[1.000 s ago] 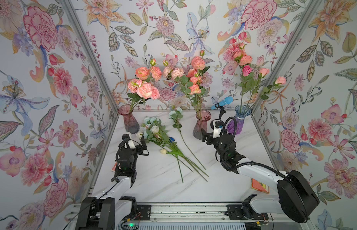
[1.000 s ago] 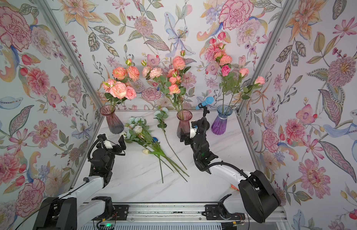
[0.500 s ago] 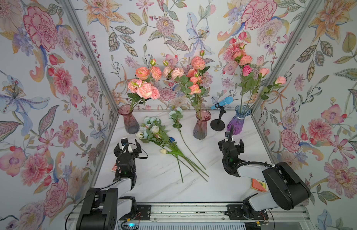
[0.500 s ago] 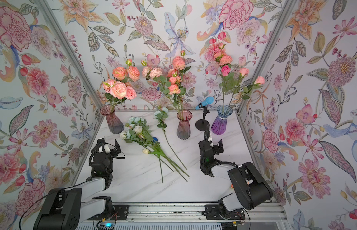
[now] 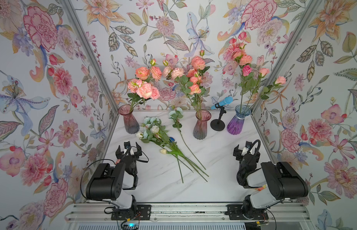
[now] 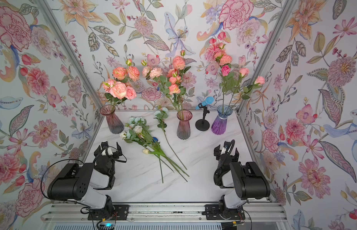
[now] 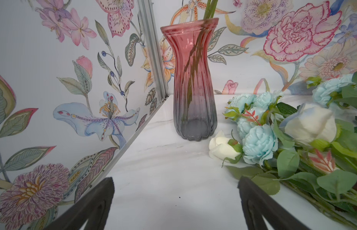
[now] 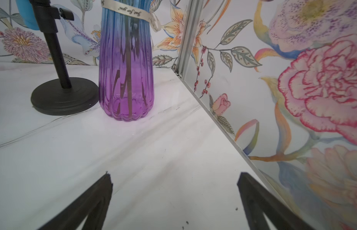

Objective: Place the pink flowers into the vase
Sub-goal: Reset both arms

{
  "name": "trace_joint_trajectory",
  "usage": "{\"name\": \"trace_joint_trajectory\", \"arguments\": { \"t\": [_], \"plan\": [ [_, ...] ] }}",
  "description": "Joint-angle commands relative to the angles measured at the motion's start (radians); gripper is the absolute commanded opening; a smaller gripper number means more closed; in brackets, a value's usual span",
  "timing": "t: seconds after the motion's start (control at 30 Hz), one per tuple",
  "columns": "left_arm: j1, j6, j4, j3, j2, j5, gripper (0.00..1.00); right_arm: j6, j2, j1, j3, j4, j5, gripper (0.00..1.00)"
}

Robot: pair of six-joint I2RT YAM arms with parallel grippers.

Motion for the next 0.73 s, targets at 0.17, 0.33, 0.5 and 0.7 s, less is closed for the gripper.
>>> {"name": "trace_joint_trajectory", "arguments": {
  "t": [0.17,0.33,0.5,0.7],
  "plan": [
    [-0.019,0.035,0.023,0.039,0.008,-0.039,1.00,0.068,-0.018,0.019,0.100,-0.098,-0.090,0.99],
    [-0.022,0.036,0.024,0.039,0.009,-0.045,1.00,0.067,-0.018,0.012,0.124,-0.141,-0.114,0.99],
    [-0.022,0.037,0.027,0.040,0.009,-0.044,1.00,0.042,-0.010,0.034,0.110,-0.104,-0.097,0.99],
    [-0.024,0.039,0.026,0.040,0.008,-0.046,1.00,0.062,-0.023,-0.009,0.137,-0.176,-0.202,0.99]
  ]
}}
